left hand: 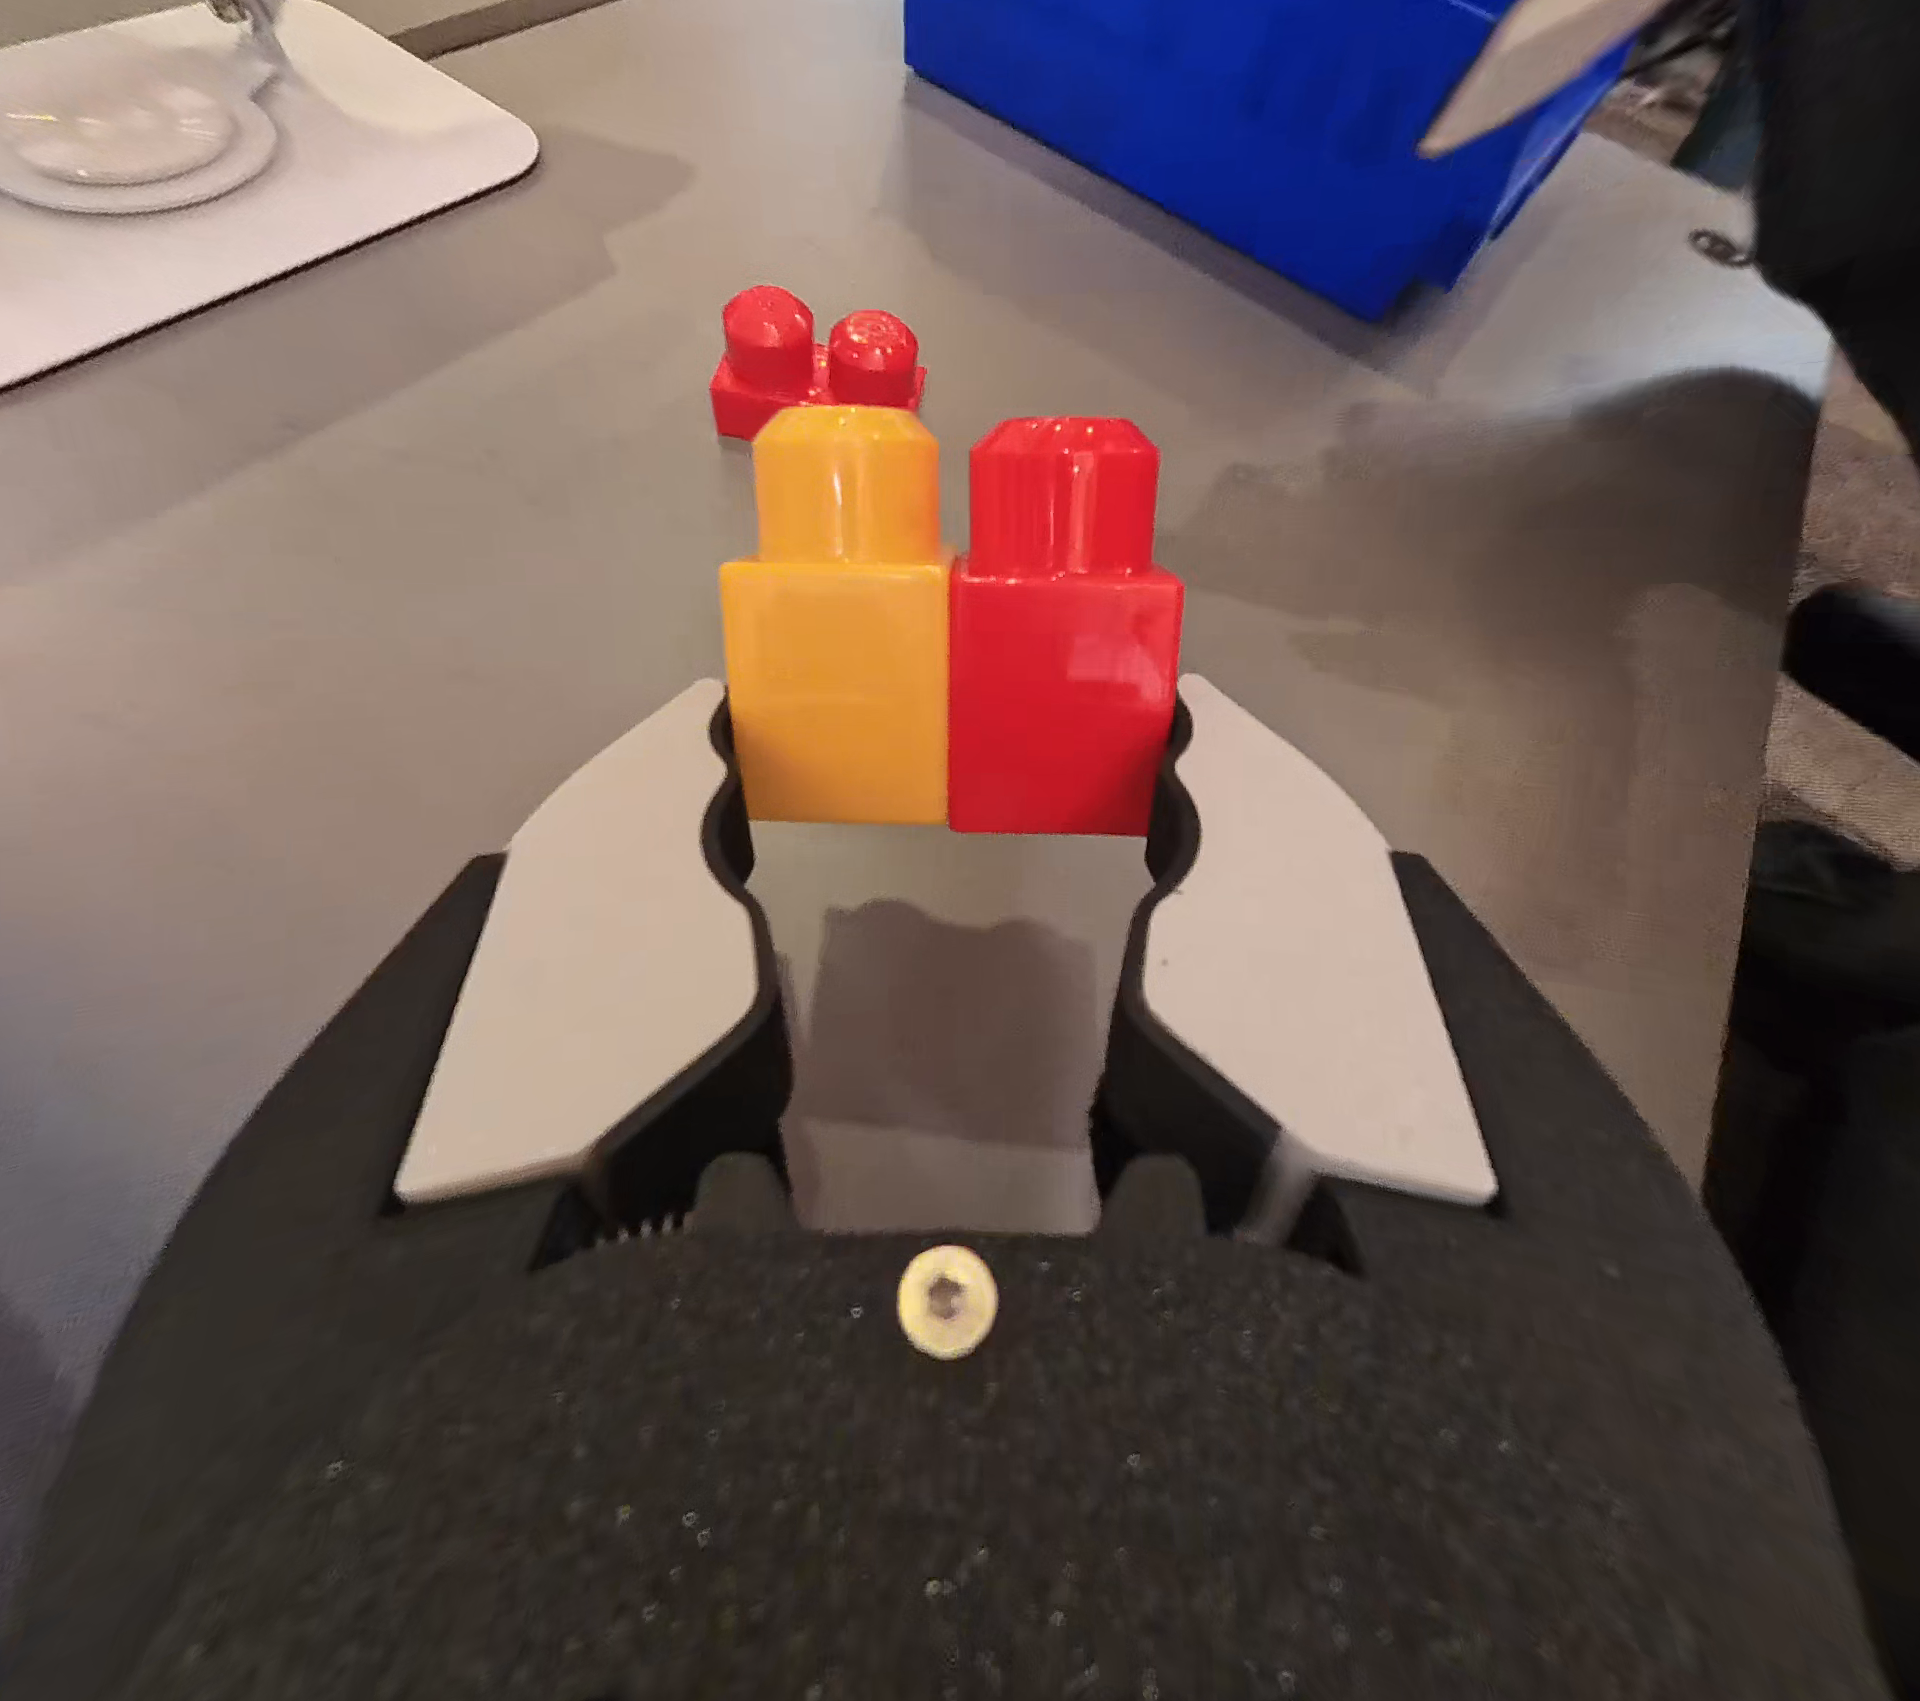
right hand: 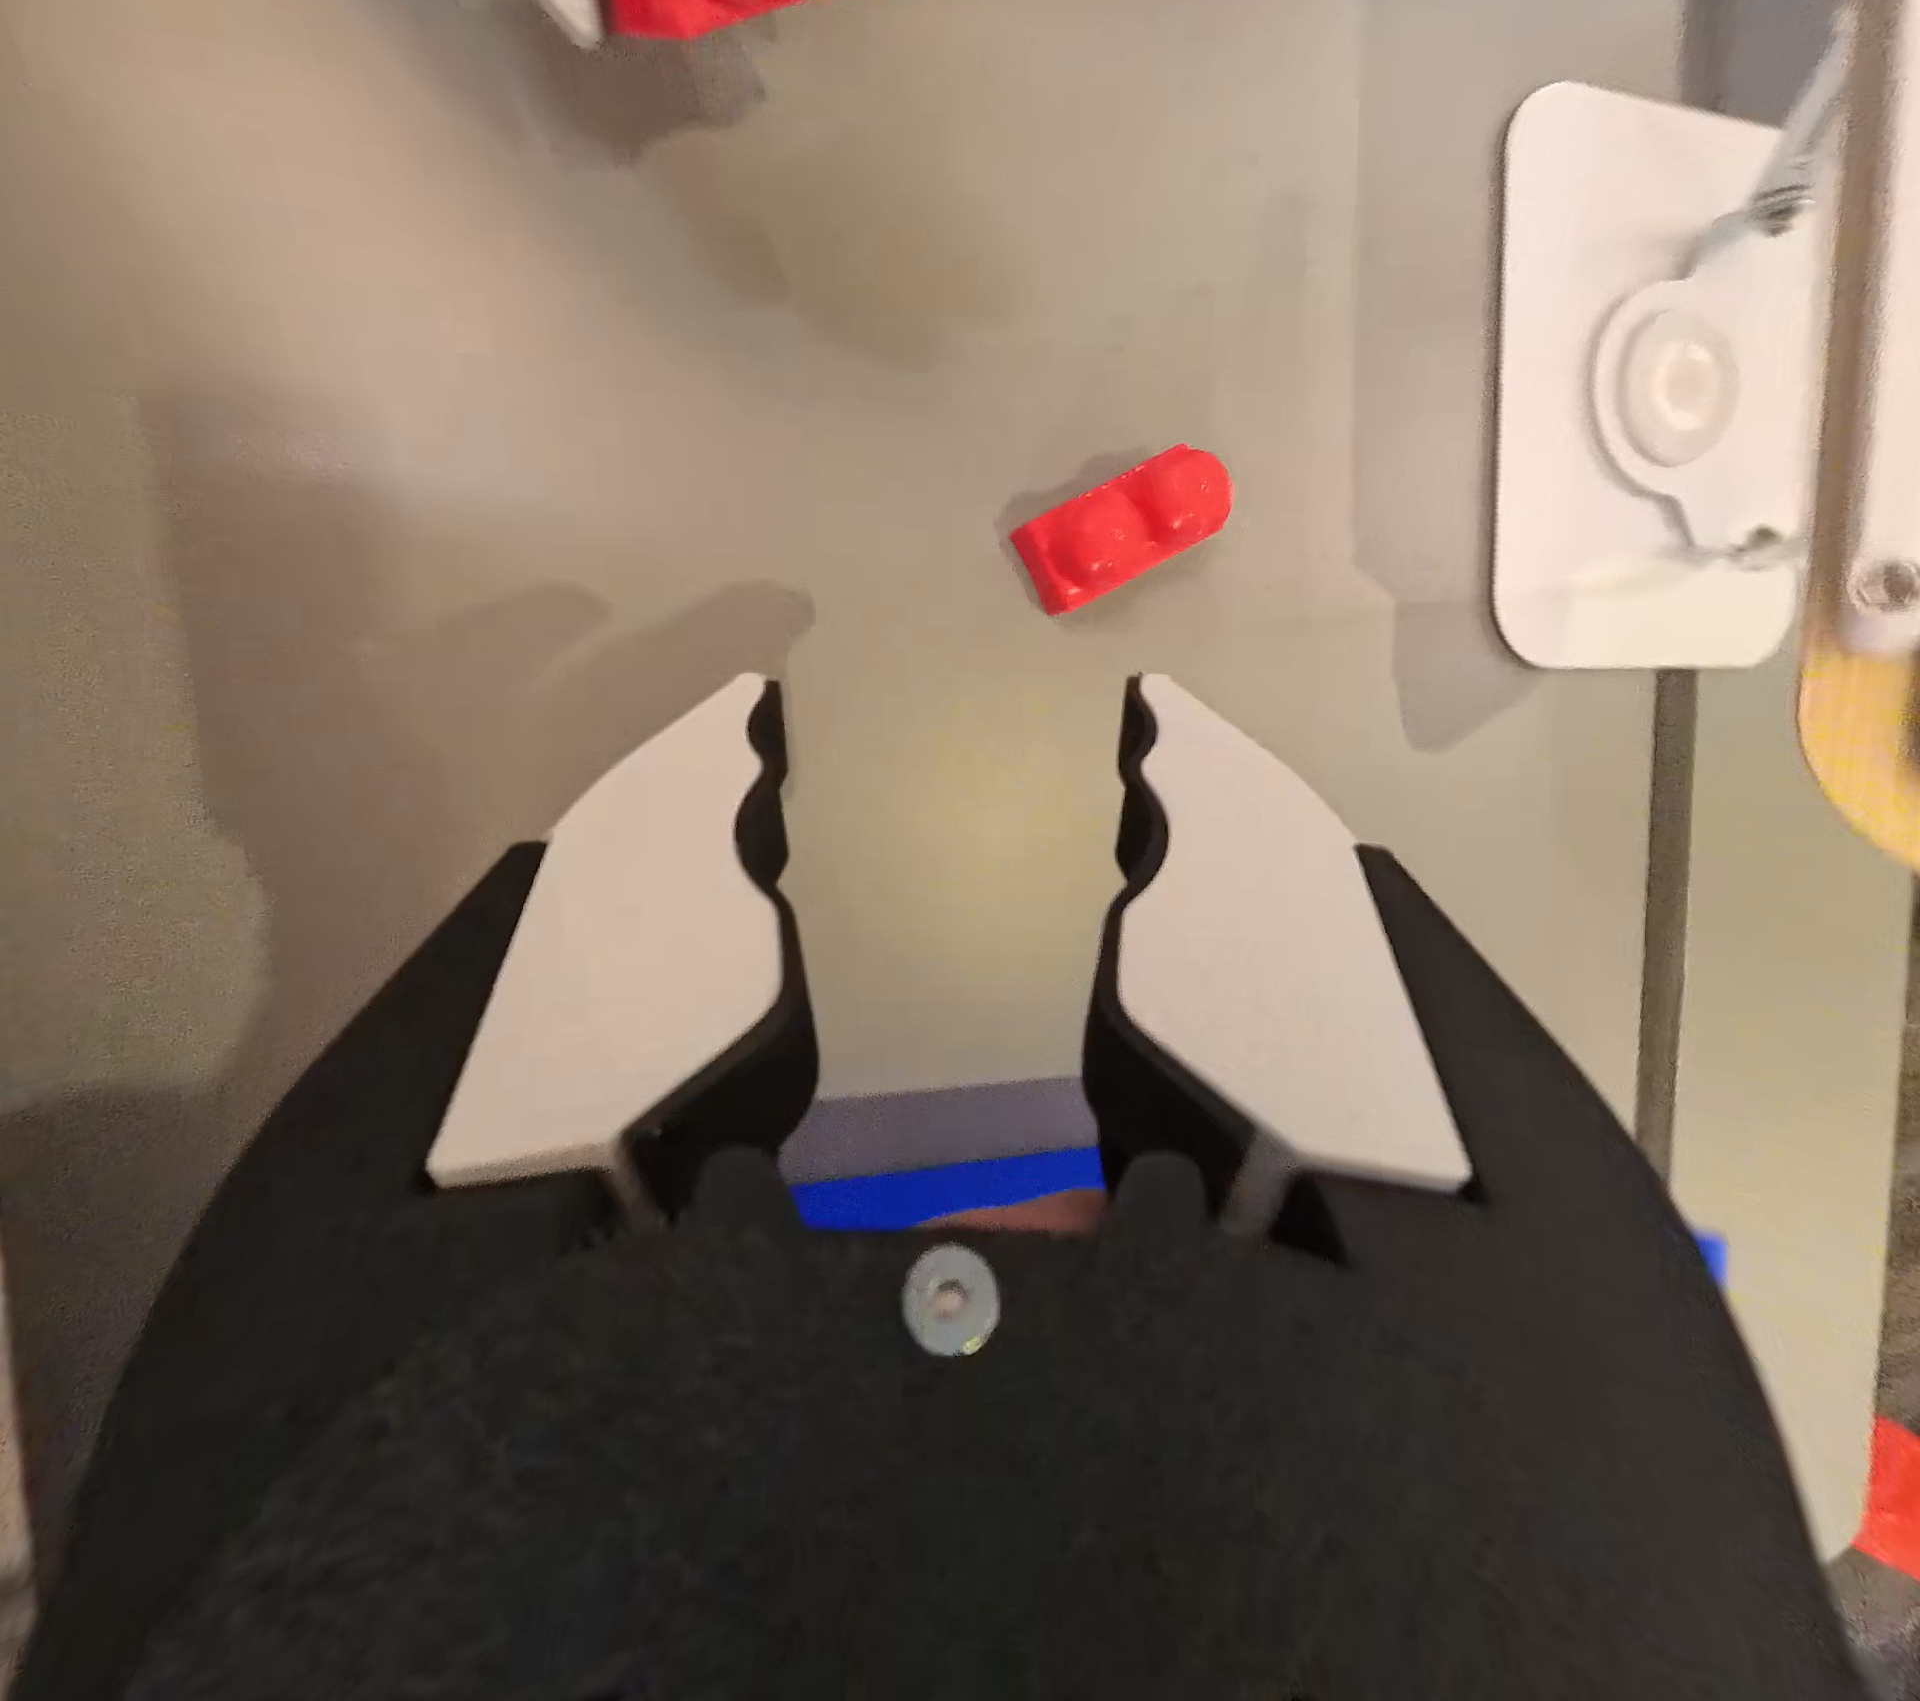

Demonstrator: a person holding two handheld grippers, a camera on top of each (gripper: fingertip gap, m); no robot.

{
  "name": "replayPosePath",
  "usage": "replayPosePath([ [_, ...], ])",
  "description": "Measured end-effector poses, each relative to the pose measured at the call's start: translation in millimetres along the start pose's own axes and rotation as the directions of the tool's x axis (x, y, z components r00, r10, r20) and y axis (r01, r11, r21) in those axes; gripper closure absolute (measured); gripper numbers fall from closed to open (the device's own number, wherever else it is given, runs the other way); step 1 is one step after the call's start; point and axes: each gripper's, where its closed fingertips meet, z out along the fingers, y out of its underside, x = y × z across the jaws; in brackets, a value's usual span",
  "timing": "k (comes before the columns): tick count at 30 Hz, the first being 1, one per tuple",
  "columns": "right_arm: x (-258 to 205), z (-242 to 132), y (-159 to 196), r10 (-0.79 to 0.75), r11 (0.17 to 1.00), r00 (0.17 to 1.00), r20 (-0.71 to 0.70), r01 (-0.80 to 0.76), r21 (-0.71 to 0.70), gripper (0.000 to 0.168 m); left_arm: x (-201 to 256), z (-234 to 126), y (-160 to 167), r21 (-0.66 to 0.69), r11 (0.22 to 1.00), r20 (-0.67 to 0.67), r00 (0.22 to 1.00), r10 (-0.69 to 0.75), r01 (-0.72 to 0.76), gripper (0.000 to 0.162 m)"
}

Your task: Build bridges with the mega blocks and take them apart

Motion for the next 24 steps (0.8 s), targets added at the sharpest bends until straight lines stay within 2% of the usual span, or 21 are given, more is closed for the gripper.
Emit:
replayPosePath([
  [4,33.7,52.4,2.5,-0.094,0.984,0.989,0.115,0.110,-0.143,0.104,3.1,-4.1,2.8,0.033,0.999,-0.014,1.000,-0.015,0.016,0.088],
  [9,51.0,99.5,0.1,-0.230,0.951,0.959,0.166,0.257,-0.169,0.101,5.6,-12.0,6.1,0.044,0.999,-0.024,1.000,-0.011,0.012,0.088],
  [14,56.0,119.3,3.1,-0.283,0.924,0.936,0.208,0.325,-0.202,0.098,4.9,-14.0,16.9,0.019,1.000,-0.035,0.999,-0.023,0.024,0.088],
  [18,53.7,131.8,4.6,-0.223,0.942,0.932,0.286,0.282,-0.182,0.104,4.4,-14.4,16.4,0.021,0.999,-0.052,0.998,-0.036,0.037,0.088],
  [21,54.5,126.6,7.4,-0.160,0.956,0.936,0.313,0.226,-0.188,0.105,3.6,-12.2,11.4,0.035,0.998,-0.071,0.996,-0.046,0.049,0.088],
  [24,57.9,106.1,1.0,-0.119,0.975,0.949,0.291,0.167,-0.148,0.105,-0.5,-5.0,3.7,0.039,0.998,-0.088,0.995,-0.036,0.039,0.088],
])
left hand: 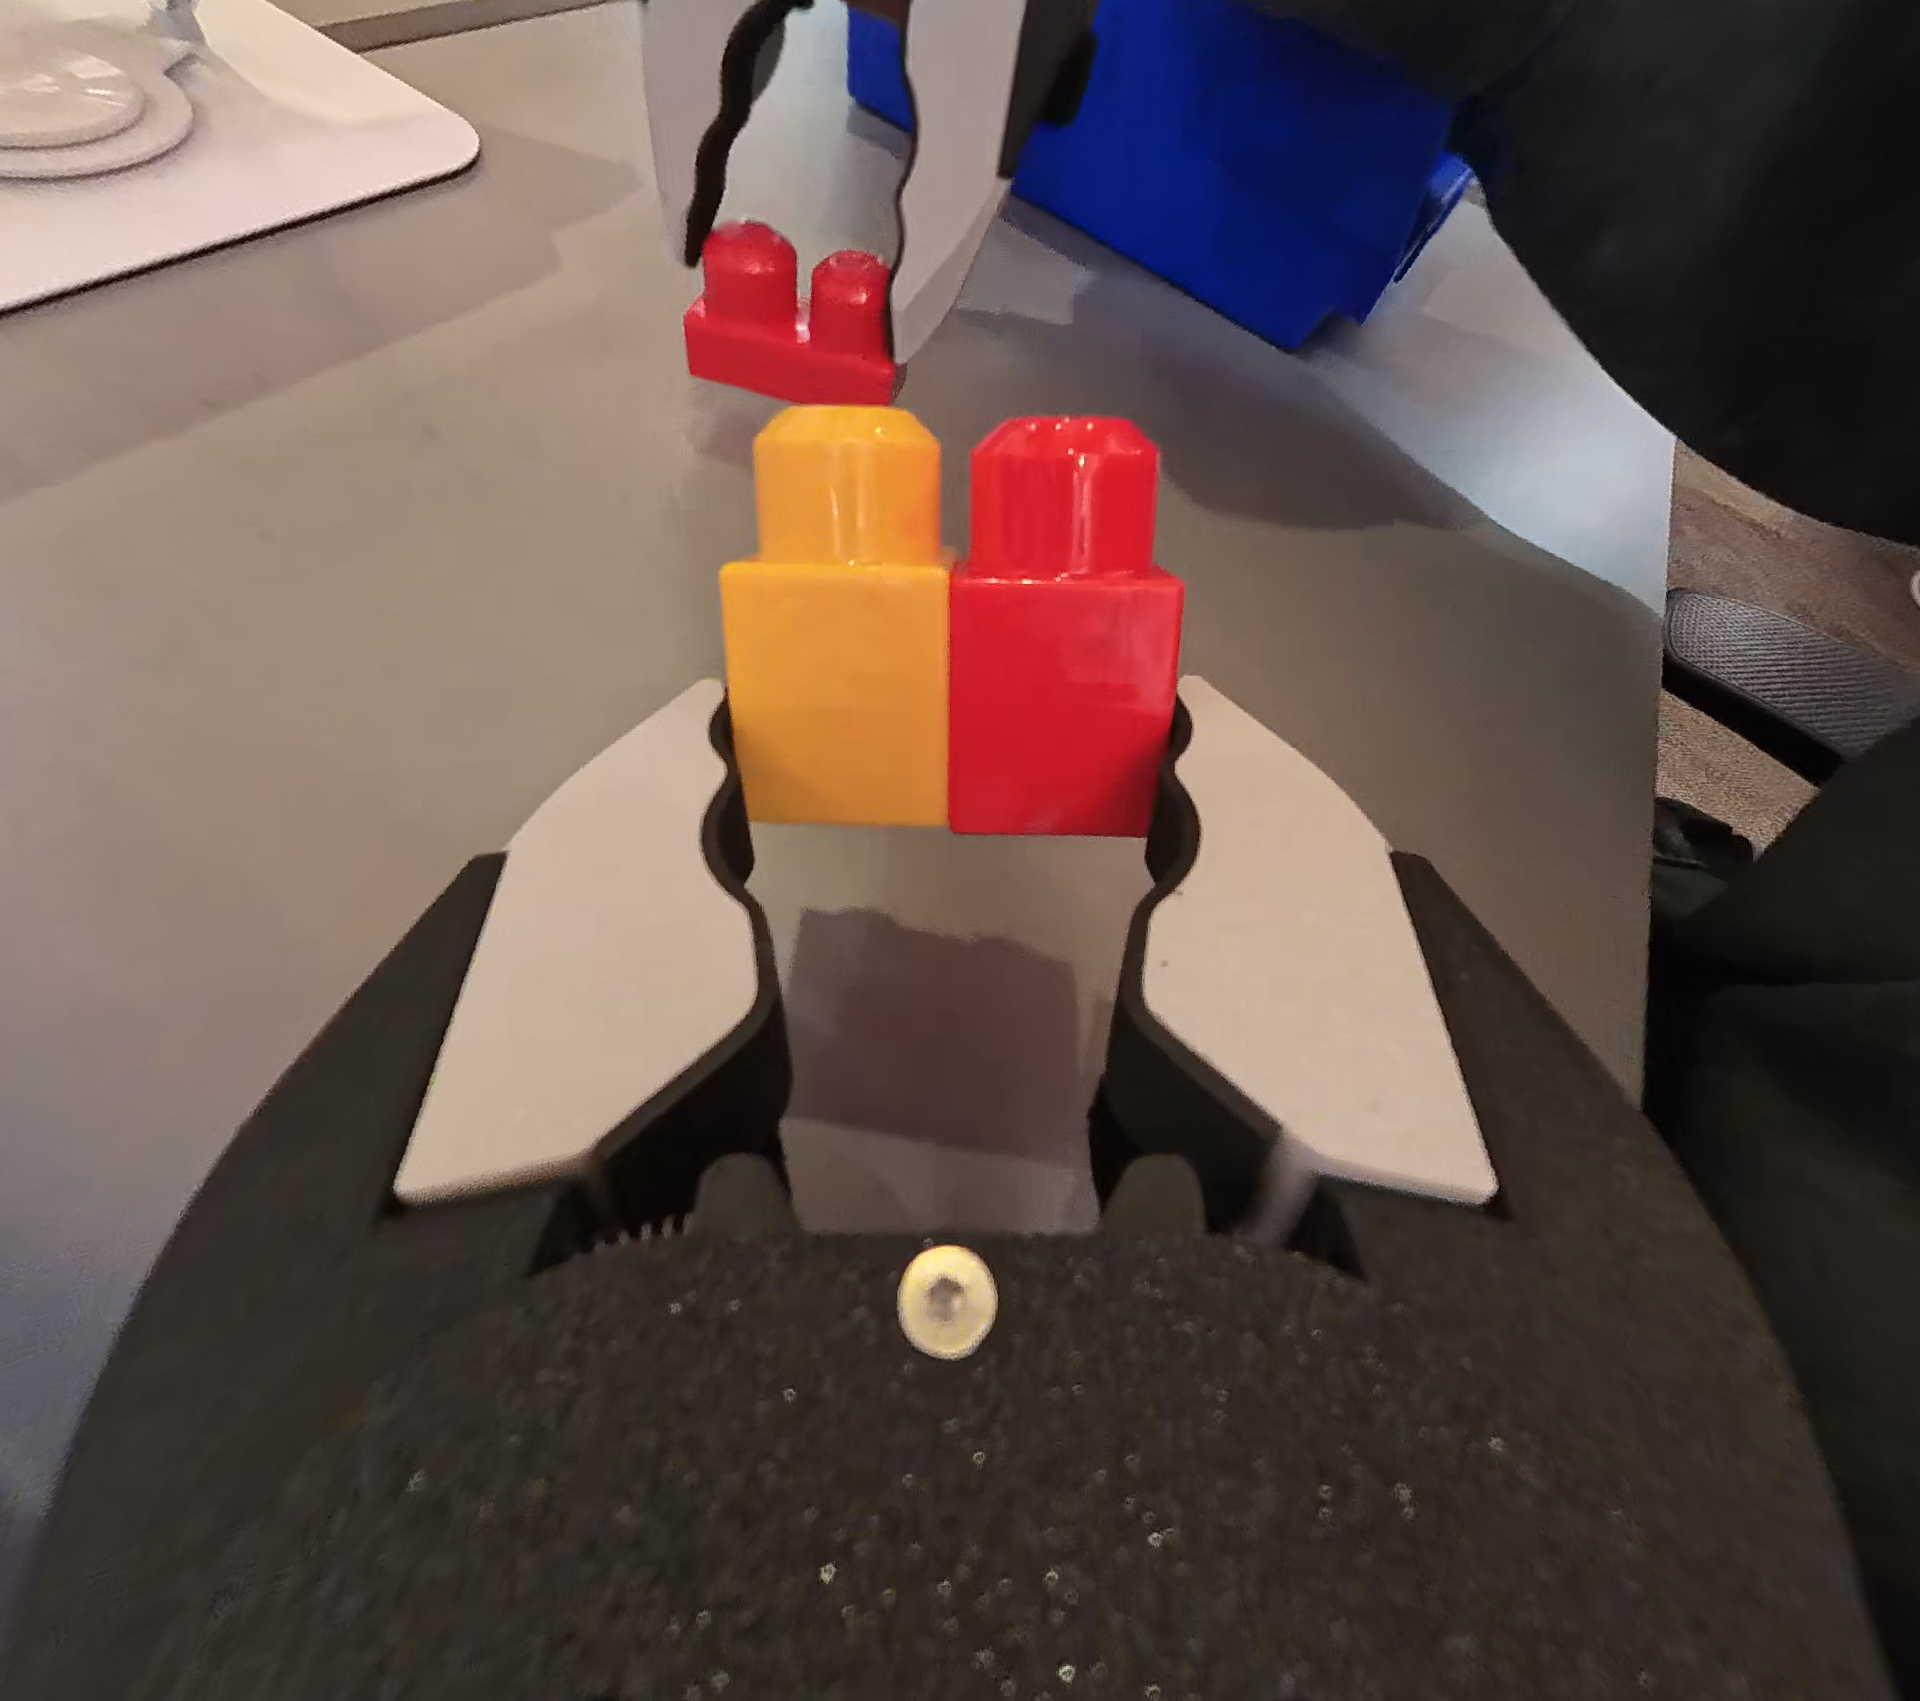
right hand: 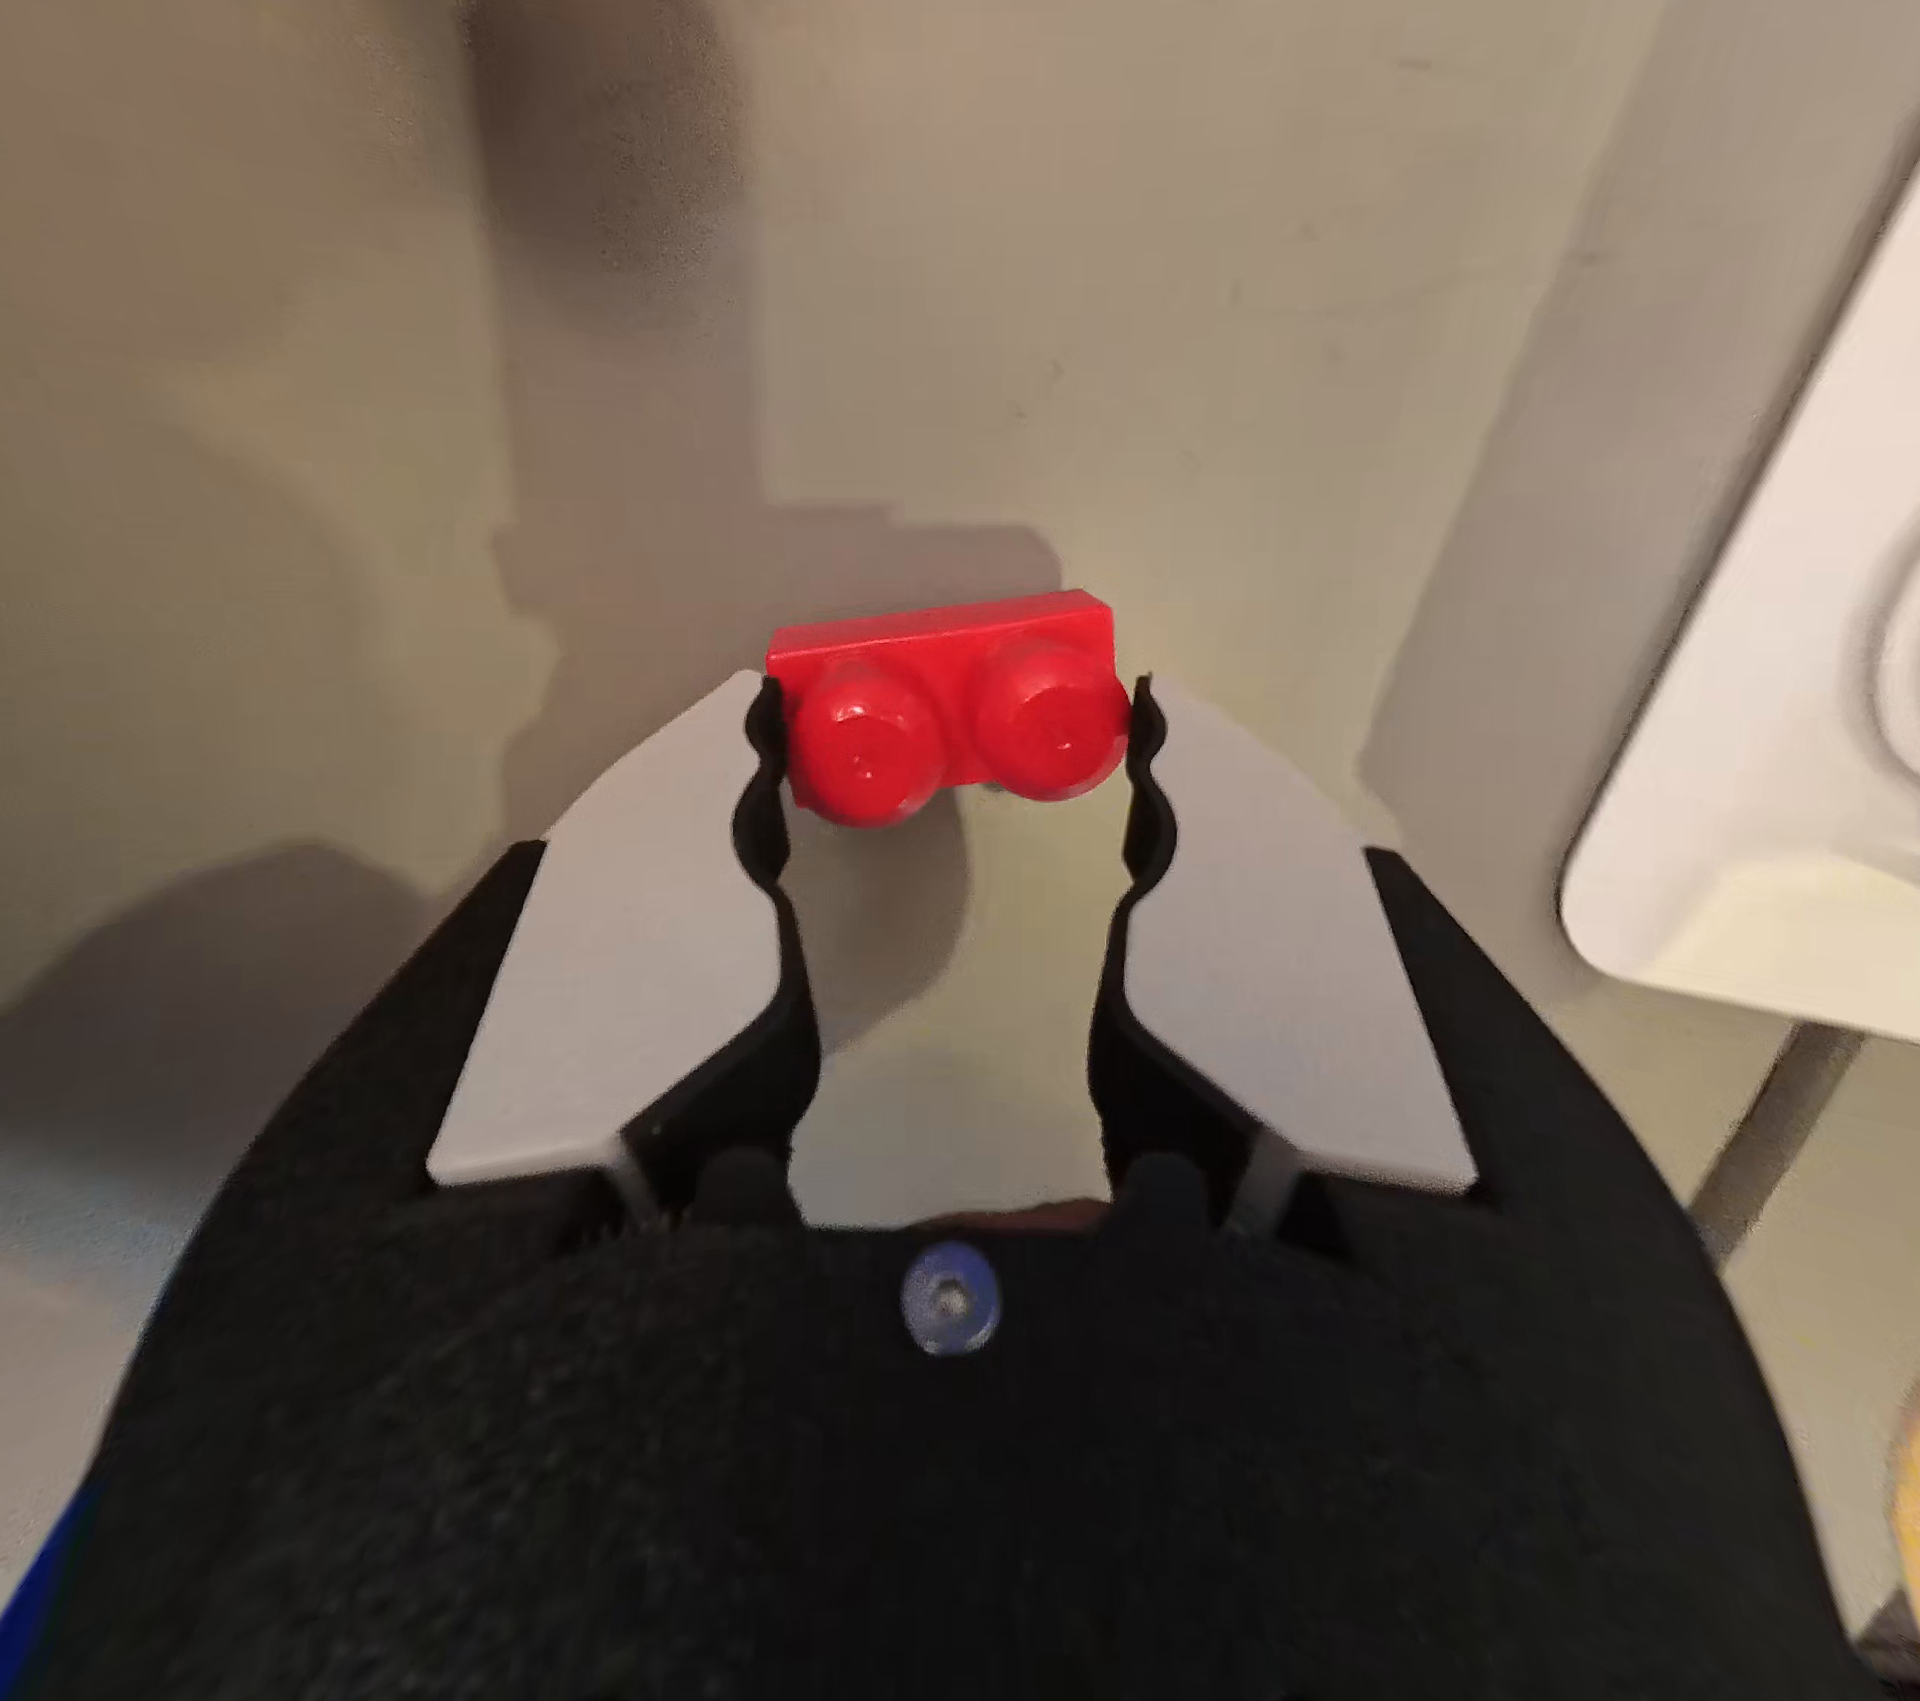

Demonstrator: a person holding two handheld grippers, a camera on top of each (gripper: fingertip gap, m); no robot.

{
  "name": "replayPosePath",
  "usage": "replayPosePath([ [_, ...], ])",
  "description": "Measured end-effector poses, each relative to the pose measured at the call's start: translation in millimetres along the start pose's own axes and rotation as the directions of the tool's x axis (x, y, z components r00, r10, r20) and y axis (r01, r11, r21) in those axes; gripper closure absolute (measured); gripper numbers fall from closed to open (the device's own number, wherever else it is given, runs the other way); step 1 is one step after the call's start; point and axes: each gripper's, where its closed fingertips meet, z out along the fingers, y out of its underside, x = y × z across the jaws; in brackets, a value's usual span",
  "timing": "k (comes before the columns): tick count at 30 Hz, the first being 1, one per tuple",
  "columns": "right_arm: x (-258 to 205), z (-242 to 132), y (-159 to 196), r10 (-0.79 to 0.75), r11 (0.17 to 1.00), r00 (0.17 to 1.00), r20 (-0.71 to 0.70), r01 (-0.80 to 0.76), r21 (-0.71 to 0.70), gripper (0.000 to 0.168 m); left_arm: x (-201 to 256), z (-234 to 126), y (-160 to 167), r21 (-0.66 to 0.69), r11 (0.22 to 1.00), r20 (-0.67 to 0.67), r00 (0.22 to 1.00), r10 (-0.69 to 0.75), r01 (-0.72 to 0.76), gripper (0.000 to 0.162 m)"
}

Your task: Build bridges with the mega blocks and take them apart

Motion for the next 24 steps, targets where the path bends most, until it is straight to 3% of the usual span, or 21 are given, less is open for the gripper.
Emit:
replayPosePath([
  [5,2.4,-80.0,-19.5,0.096,0.985,0.995,-0.031,-0.091,0.145,0.105,-9.0,24.3,-30.9,0.076,0.997,-0.075,0.997,-0.019,0.025,0.088],
  [11,3.6,-167.6,-54.7,0.172,0.954,0.983,0.057,-0.181,0.238,0.105,-12.9,66.9,-100.3,0.227,0.973,-0.259,0.966,0.016,0.044,0.088],
  [17,11.8,-192.3,-65.2,0.244,0.929,0.964,0.108,-0.265,0.257,0.105,-9.1,78.1,-151.4,0.332,0.943,-0.322,0.942,0.095,0.018,0.088],
  [24,6.9,-187.7,-66.2,0.248,0.938,0.964,0.093,-0.263,0.224,0.105,-1.4,78.2,-163.1,0.336,0.939,-0.285,0.944,0.167,-0.065,0.088],
])
